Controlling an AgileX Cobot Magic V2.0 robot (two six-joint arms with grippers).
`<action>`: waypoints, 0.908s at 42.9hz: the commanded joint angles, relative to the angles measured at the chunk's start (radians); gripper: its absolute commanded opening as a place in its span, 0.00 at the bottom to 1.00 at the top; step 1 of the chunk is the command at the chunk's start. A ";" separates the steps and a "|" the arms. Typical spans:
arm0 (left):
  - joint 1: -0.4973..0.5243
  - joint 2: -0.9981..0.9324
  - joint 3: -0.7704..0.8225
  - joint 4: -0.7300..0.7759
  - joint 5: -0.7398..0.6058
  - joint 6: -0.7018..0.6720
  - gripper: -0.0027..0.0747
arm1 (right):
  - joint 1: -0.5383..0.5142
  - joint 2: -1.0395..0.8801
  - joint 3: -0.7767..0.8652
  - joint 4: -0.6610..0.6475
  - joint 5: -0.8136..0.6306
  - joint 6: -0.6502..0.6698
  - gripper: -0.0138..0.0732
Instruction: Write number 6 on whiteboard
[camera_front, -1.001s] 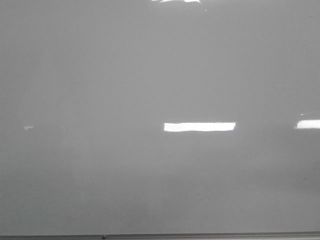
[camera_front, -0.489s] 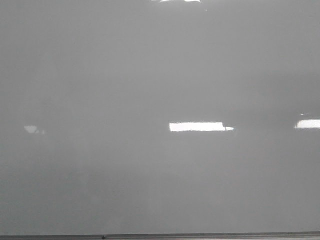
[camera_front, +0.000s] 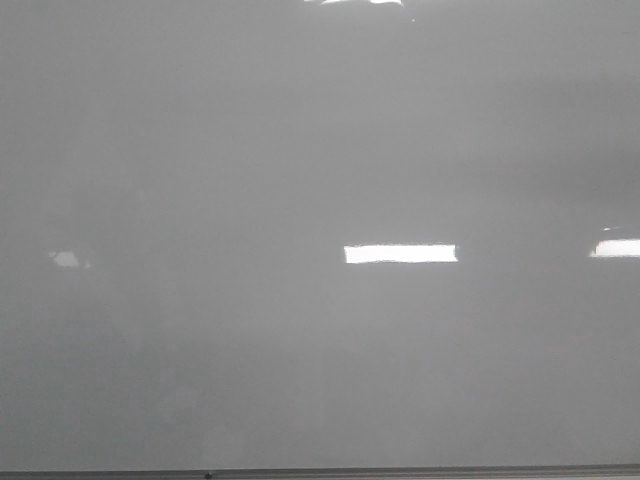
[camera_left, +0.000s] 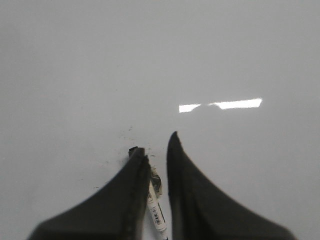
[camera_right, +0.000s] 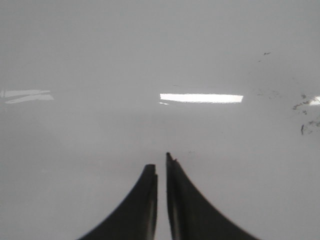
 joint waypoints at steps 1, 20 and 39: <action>-0.002 0.018 -0.036 0.002 -0.077 -0.005 0.50 | -0.001 0.014 -0.031 0.009 -0.074 -0.011 0.58; 0.028 0.305 -0.039 -0.095 -0.072 -0.123 0.79 | -0.001 0.014 -0.031 0.009 -0.101 -0.011 0.88; 0.064 0.849 -0.039 -0.095 -0.409 -0.178 0.79 | -0.001 0.014 -0.031 0.009 -0.103 -0.011 0.88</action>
